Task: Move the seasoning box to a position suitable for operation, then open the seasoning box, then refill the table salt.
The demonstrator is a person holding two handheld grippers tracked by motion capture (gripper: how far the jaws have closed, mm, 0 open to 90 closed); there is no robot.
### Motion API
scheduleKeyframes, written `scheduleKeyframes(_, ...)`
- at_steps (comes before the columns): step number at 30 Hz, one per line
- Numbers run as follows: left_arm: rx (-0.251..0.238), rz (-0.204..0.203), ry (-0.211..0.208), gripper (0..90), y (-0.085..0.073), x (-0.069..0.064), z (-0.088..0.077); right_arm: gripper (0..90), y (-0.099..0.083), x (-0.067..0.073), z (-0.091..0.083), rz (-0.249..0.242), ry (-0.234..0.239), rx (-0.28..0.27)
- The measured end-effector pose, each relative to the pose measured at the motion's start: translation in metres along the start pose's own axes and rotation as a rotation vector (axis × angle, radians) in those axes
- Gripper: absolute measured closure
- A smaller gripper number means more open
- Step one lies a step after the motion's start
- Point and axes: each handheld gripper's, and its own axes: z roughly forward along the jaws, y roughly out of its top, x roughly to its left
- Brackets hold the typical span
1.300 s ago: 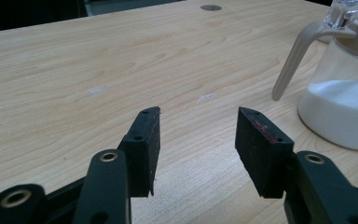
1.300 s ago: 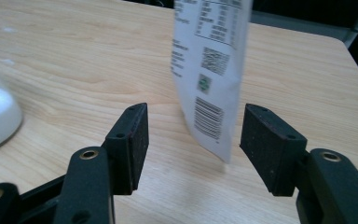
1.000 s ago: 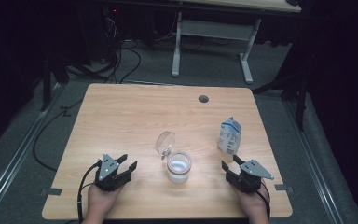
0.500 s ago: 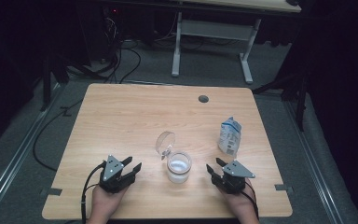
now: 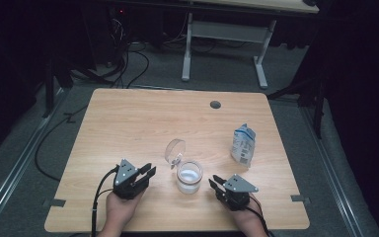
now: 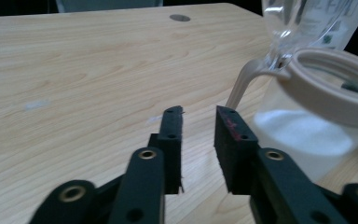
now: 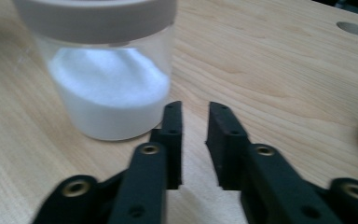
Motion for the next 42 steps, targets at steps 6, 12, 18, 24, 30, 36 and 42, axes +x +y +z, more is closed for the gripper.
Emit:
scheduleKeyframes(6, -0.02, -0.014, -0.015, 89.7, 0.011, -0.012, 0.009, 90.0, 0.003, 0.012, 0.0, -0.038, 0.029, -0.005)
scheduleKeyframes(12, -0.056, -0.029, -0.034, 89.9, 0.024, -0.016, 0.014, 90.0, 0.005, 0.017, 0.004, -0.045, 0.051, -0.005)
scheduleKeyframes(18, -0.093, -0.034, -0.056, 89.9, 0.032, -0.021, 0.015, 90.0, 0.007, 0.022, 0.006, -0.054, 0.065, -0.009)
scheduleKeyframes(24, -0.094, -0.021, -0.072, 89.9, 0.031, -0.026, 0.017, 90.0, 0.007, 0.022, 0.006, -0.052, 0.064, -0.008)
scheduleKeyframes(30, -0.081, 0.002, -0.077, 89.9, 0.028, -0.032, 0.018, 90.0, 0.007, 0.023, 0.005, -0.054, 0.063, -0.008)
scheduleKeyframes(36, -0.028, 0.003, -0.052, 90.0, 0.011, -0.029, 0.024, 90.0, 0.007, 0.023, 0.005, -0.057, 0.063, -0.01)
scheduleKeyframes(42, 0.04, 0.014, -0.02, 90.0, -0.004, -0.028, 0.037, 90.0, 0.006, 0.023, 0.004, -0.059, 0.062, -0.006)
